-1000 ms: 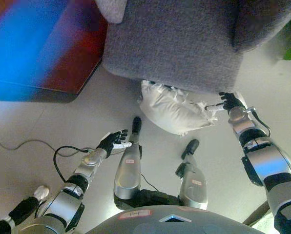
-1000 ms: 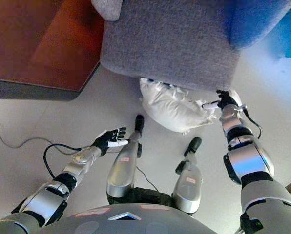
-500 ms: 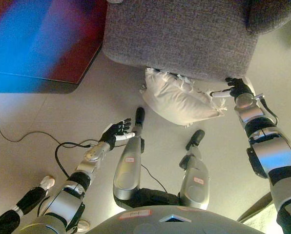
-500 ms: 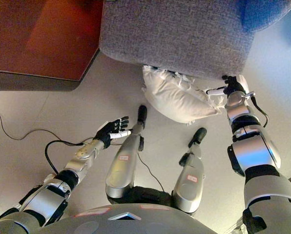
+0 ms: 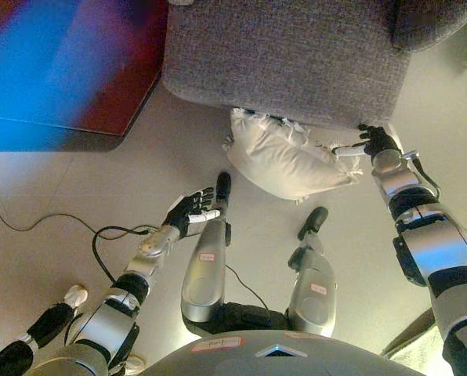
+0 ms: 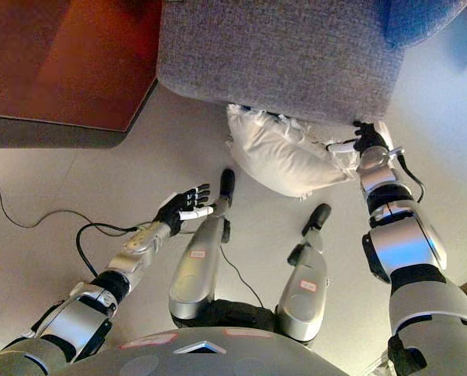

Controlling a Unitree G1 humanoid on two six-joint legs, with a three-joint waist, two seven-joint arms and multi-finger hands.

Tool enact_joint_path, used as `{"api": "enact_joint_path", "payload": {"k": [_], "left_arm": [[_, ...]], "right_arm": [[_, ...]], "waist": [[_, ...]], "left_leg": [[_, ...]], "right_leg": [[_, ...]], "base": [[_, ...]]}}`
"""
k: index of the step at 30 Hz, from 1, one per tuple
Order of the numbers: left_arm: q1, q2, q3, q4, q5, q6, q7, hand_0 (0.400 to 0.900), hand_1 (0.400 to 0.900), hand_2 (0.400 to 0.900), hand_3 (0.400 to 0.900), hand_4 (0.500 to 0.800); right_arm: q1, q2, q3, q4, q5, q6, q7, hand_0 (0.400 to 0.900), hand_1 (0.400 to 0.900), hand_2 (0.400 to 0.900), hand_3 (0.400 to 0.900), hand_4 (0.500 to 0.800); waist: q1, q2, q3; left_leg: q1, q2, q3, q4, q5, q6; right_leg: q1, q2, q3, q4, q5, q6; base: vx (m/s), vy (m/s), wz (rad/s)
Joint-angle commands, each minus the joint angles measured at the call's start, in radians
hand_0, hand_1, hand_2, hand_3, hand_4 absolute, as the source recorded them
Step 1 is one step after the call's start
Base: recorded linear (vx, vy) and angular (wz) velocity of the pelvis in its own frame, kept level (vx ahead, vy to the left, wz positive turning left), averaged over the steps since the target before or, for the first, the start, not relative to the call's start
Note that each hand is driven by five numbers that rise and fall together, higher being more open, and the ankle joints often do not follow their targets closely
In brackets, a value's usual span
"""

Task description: Pick up the pillow and put it on the sofa.

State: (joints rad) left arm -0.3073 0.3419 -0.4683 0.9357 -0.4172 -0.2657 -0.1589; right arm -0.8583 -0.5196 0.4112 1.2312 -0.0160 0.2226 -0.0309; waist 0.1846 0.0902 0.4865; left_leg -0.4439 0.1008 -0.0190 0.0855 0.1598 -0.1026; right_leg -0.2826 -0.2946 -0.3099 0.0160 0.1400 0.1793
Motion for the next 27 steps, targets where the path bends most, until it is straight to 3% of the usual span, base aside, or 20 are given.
{"api": "enact_joint_path", "payload": {"k": [1,8,20,27], "left_arm": [[-0.043,-0.015,-0.04,-0.016,-0.043,-0.026,0.015,0.9,0.9,0.9,0.9,0.8],[-0.045,-0.013,-0.06,-0.077,-0.099,-0.056,0.014,0.9,0.9,0.9,0.9,0.8],[-0.031,-0.02,-0.106,-0.232,-0.204,-0.105,0.034,0.9,0.9,0.9,0.9,0.8],[0.009,-0.015,-0.117,-0.25,-0.224,-0.137,0.04,0.9,0.9,0.9,0.9,0.8]], "right_arm": [[-0.014,-0.018,0.062,0.044,-0.086,0.027,0.08,0.9,0.9,0.9,0.9,0.8],[-0.063,-0.042,0.09,0.027,-0.054,0.022,0.137,0.9,0.9,0.9,0.9,0.8],[-0.173,-0.099,0.106,-0.024,-0.071,0.023,0.03,0.9,0.9,0.9,0.9,0.8],[-0.213,-0.146,0.1,-0.02,-0.083,0.062,-0.043,0.9,0.9,0.9,0.9,0.8]], "waist": [[0.016,0.042,0.033],[0.012,0.07,0.033],[0.02,0.117,0.033],[0.026,0.127,0.033]], "left_leg": [[-0.04,-0.013,-0.028,-0.016,-0.022,0.011],[-0.101,-0.025,-0.039,-0.037,-0.002,0.017],[-0.224,-0.033,-0.035,-0.033,0.021,0.02],[-0.249,-0.036,-0.038,-0.029,0.019,0.023]], "right_leg": [[-0.118,-0.07,0.057,0.16,-0.044,0.025],[-0.225,-0.057,0.067,0.192,-0.039,0.02],[-0.388,-0.064,0.086,0.247,-0.036,0.014],[-0.422,-0.069,0.093,0.269,-0.04,0.016]], "base": [[-0.01,-0.04,0.12],[-0.02,0.013,0.09],[-0.01,0.035,0.01],[0.0,0.023,-0.04]]}}
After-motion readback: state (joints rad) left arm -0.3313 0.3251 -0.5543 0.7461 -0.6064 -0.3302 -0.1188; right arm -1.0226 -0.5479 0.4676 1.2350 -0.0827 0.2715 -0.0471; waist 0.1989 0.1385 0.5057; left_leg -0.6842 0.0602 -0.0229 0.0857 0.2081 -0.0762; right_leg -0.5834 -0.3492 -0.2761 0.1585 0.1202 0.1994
